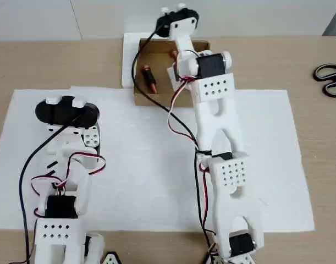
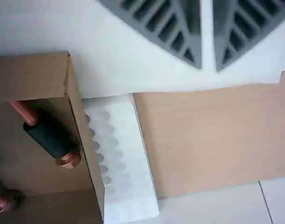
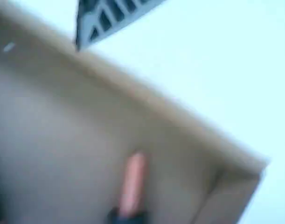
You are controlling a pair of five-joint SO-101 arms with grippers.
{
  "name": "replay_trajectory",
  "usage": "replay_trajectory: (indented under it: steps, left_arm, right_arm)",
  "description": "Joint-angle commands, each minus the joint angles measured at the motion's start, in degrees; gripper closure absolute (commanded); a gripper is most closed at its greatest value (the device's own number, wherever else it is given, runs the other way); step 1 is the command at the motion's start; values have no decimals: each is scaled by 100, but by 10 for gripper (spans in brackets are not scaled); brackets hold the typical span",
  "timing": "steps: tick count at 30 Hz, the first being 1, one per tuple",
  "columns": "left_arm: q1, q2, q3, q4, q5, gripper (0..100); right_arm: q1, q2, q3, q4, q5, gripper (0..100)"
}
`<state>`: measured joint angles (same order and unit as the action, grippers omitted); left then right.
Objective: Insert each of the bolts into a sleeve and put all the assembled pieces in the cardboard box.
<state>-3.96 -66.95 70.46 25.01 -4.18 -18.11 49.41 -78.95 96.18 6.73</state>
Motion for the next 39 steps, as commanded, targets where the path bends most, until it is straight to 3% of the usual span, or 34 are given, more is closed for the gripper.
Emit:
replay_trajectory:
  steps: [1,11,19,27,34,39]
  left_arm:
    - [0,-97,-57,-123,-35,994]
    - [0,-88,-22,-105,-35,994]
    - [0,-88,690,26,-35,994]
    - [0,-88,1165,44,-18,994]
    - [9,-97,1235,26,-9,994]
    - [79,-97,1209,26,18,994]
  right_arm:
    - [-136,-1086,1222,75,-53,775]
    - [-479,-2941,4774,57,-1301,777]
    - [-1051,-4497,6963,22,-1389,778]
    - [-1024,-6624,8747,-646,-1380,779]
    - [-259,-9305,11349,-2281,-1363,779]
    - [268,-11345,13890,-4127,-1336,779]
